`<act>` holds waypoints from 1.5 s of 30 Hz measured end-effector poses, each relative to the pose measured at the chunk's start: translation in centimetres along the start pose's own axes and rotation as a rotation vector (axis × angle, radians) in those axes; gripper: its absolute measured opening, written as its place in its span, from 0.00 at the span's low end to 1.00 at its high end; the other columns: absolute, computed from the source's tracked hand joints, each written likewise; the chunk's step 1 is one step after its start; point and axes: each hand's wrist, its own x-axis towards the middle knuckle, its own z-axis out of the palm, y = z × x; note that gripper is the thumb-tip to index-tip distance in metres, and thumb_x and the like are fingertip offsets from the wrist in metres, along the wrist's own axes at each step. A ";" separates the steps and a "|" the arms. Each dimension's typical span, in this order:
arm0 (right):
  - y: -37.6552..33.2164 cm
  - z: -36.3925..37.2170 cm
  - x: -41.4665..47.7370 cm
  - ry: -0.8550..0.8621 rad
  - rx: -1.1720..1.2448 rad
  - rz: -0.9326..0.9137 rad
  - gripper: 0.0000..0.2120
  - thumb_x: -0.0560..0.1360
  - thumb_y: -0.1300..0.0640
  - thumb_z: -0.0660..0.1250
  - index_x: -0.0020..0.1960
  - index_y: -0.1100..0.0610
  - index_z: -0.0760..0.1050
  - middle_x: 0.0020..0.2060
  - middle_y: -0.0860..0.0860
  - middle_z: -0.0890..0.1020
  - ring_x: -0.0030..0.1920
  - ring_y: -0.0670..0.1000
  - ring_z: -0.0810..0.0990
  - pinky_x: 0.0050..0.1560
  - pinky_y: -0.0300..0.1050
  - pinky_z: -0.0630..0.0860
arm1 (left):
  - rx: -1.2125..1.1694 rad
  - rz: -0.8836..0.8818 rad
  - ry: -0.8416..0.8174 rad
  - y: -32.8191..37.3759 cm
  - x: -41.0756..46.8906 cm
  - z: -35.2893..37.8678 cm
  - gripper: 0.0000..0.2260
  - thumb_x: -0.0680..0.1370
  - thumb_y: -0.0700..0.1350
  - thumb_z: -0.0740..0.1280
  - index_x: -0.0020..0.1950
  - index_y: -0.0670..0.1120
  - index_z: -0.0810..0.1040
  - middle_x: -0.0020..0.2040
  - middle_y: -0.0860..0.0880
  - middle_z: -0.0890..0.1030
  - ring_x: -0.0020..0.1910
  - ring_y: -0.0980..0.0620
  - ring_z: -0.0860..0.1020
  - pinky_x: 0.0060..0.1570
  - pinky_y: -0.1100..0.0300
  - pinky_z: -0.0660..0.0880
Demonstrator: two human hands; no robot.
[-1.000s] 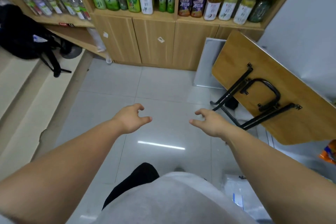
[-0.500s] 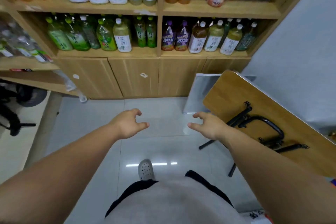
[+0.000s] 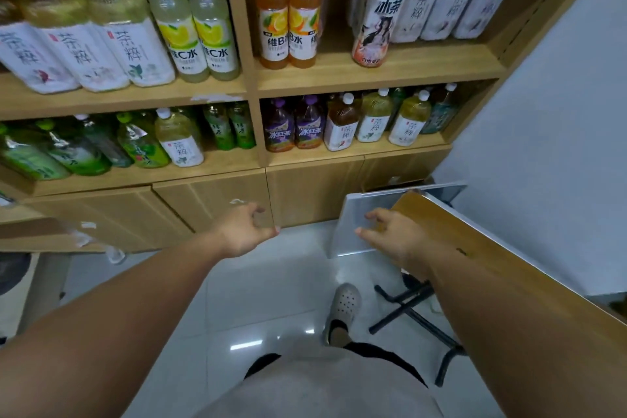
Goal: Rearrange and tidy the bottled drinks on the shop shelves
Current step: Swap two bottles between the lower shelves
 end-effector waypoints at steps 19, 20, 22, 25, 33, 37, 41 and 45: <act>4.5 -17.3 21.6 0.109 0.131 0.004 0.28 0.78 0.41 0.68 0.75 0.47 0.69 0.74 0.52 0.71 0.73 0.56 0.70 0.73 0.56 0.68 | 0.085 0.233 -0.005 21.4 24.9 -1.0 0.34 0.76 0.59 0.71 0.79 0.51 0.63 0.76 0.46 0.69 0.73 0.46 0.69 0.64 0.59 0.67; 5.4 -17.4 22.8 0.121 0.144 0.015 0.28 0.78 0.41 0.68 0.75 0.47 0.68 0.74 0.52 0.70 0.73 0.57 0.70 0.73 0.55 0.69 | 0.065 0.242 -0.013 22.0 26.2 -0.2 0.34 0.76 0.58 0.71 0.78 0.51 0.63 0.76 0.46 0.69 0.72 0.46 0.69 0.64 0.59 0.67; 7.2 -17.6 25.1 0.150 0.197 0.036 0.29 0.78 0.42 0.69 0.76 0.48 0.68 0.74 0.52 0.71 0.72 0.57 0.71 0.71 0.51 0.70 | 0.001 0.254 -0.007 23.2 28.7 1.6 0.34 0.76 0.56 0.73 0.78 0.51 0.64 0.75 0.45 0.69 0.71 0.46 0.70 0.62 0.61 0.67; 9.7 -18.1 28.6 0.193 0.257 0.048 0.29 0.78 0.44 0.70 0.76 0.48 0.66 0.70 0.51 0.72 0.66 0.55 0.74 0.57 0.35 0.73 | -0.078 0.254 0.067 24.7 32.3 4.3 0.35 0.75 0.53 0.75 0.78 0.49 0.64 0.73 0.45 0.68 0.70 0.47 0.69 0.65 0.60 0.68; 13.0 -21.0 35.7 0.320 0.380 -0.106 0.29 0.76 0.45 0.72 0.74 0.46 0.67 0.69 0.50 0.73 0.68 0.54 0.74 0.69 0.57 0.72 | -0.132 0.148 0.254 28.1 39.0 7.7 0.28 0.67 0.63 0.71 0.59 0.47 0.77 0.54 0.45 0.78 0.53 0.45 0.80 0.51 0.52 0.79; 13.2 -22.2 38.0 0.364 0.382 -0.140 0.20 0.69 0.39 0.73 0.55 0.46 0.72 0.57 0.51 0.80 0.58 0.52 0.79 0.60 0.61 0.78 | -0.002 0.072 0.215 29.4 41.0 6.9 0.20 0.81 0.58 0.64 0.52 0.41 0.81 0.43 0.42 0.82 0.50 0.41 0.81 0.43 0.57 0.71; 13.3 -22.3 39.8 0.352 0.336 -0.168 0.32 0.60 0.36 0.76 0.59 0.49 0.74 0.57 0.51 0.79 0.59 0.53 0.79 0.61 0.59 0.78 | 0.141 -0.045 0.115 30.9 41.8 5.7 0.18 0.87 0.46 0.52 0.76 0.44 0.66 0.64 0.38 0.77 0.64 0.39 0.75 0.58 0.51 0.73; 13.5 -21.7 40.5 0.381 0.178 -0.180 0.29 0.65 0.51 0.83 0.60 0.55 0.73 0.55 0.52 0.73 0.58 0.55 0.76 0.58 0.51 0.74 | 0.227 -0.029 0.073 31.4 42.3 5.8 0.19 0.86 0.49 0.56 0.69 0.37 0.74 0.65 0.37 0.78 0.66 0.37 0.75 0.67 0.45 0.71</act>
